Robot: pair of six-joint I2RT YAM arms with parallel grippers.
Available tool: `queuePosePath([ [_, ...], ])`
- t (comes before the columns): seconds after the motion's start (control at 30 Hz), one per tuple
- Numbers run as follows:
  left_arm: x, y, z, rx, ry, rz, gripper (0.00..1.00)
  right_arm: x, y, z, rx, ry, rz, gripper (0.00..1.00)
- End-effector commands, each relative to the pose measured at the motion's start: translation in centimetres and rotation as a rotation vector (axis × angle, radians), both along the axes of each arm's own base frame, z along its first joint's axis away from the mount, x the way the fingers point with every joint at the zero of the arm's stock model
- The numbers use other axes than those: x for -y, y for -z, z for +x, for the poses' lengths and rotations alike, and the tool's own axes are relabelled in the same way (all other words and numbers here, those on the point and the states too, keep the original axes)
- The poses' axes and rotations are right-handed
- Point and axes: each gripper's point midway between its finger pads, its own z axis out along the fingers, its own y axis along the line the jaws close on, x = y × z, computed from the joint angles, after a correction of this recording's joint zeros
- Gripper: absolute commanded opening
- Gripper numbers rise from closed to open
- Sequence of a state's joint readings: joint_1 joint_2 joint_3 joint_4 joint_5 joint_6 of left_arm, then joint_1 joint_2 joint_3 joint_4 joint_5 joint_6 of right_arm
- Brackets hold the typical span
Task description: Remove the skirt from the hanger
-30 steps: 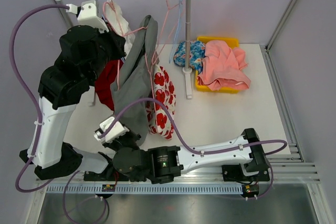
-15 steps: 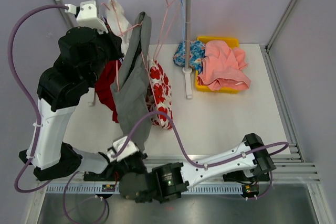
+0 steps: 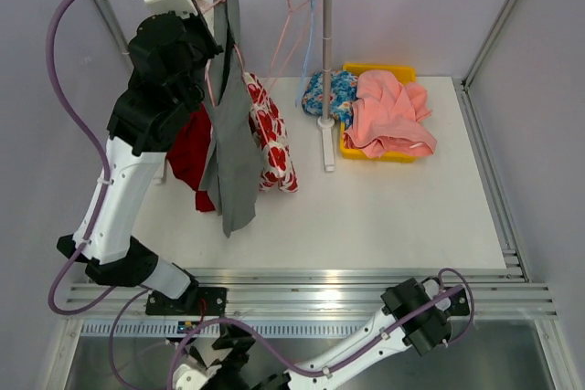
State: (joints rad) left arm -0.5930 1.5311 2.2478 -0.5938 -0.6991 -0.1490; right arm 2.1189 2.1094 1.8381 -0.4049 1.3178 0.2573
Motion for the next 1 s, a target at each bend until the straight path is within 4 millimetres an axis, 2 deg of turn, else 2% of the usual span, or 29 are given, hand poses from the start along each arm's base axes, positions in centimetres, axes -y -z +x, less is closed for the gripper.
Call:
queuePosePath([
  [0.0, -2.2, -6.0, -5.1, 0.209, 0.046, -0.197, 0.0, 3.1, -7.3, 6.3, -0.003, 0.208, 0.182, 0.99],
  [0.03, -1.9, -5.6, -5.5, 0.192, 0.062, -0.2, 0.0, 4.3, -8.8, 7.7, -0.018, 0.228, 0.209, 0.99],
  [0.1, -1.1, -5.1, -6.7, 0.144, 0.141, -0.17, 0.0, 5.1, -10.5, 10.4, -0.039, 0.26, 0.237, 1.0],
  [0.13, -1.1, -5.2, -7.3, 0.134, 0.164, -0.167, 0.0, 5.6, -10.2, 11.3, -0.024, 0.261, 0.217, 1.0],
  [0.17, -0.8, -5.1, -7.8, 0.119, 0.194, -0.158, 0.0, 6.7, -12.3, 12.4, -0.034, 0.263, 0.254, 0.99],
  [0.2, -1.2, -4.9, -8.8, 0.095, 0.207, -0.146, 0.0, 6.8, -14.7, 13.1, -0.019, 0.254, 0.295, 0.99],
  [0.27, -1.6, -4.4, -10.0, 0.064, 0.234, -0.11, 0.0, 8.2, -16.0, 14.0, 0.015, 0.231, 0.315, 0.99],
  [0.3, -2.2, -4.9, -10.8, 0.073, 0.236, -0.113, 0.0, 9.0, -18.0, 14.4, 0.032, 0.234, 0.357, 1.0],
  [0.33, -2.4, -4.7, -11.0, 0.063, 0.235, -0.106, 0.0, 9.4, -18.8, 14.9, 0.043, 0.242, 0.367, 0.99],
  [0.47, -2.9, -4.3, -13.2, 0.055, 0.289, -0.112, 0.0, 10.4, -22.1, 15.8, 0.076, 0.245, 0.416, 0.99],
  [0.57, -2.7, -4.0, -14.0, 0.043, 0.326, -0.112, 0.0, 10.9, -23.7, 16.2, 0.111, 0.251, 0.441, 0.99],
  [0.7, -2.4, -4.6, -15.7, 0.052, 0.395, -0.134, 0.0, 11.6, -24.3, 17.9, 0.181, 0.3, 0.41, 0.99],
  [0.77, -2.1, -4.8, -16.6, 0.057, 0.443, -0.148, 0.0, 11.5, -23.9, 18.8, 0.194, 0.317, 0.404, 0.99],
  [0.87, -1.9, -5.2, -17.8, 0.071, 0.489, -0.177, 0.0, 11.6, -23.1, 21.1, 0.207, 0.36, 0.391, 0.99],
  [0.97, -2.2, -5.2, -18.4, 0.078, 0.498, -0.192, 0.0, 11.6, -22.7, 22.8, 0.168, 0.383, 0.449, 0.97],
])
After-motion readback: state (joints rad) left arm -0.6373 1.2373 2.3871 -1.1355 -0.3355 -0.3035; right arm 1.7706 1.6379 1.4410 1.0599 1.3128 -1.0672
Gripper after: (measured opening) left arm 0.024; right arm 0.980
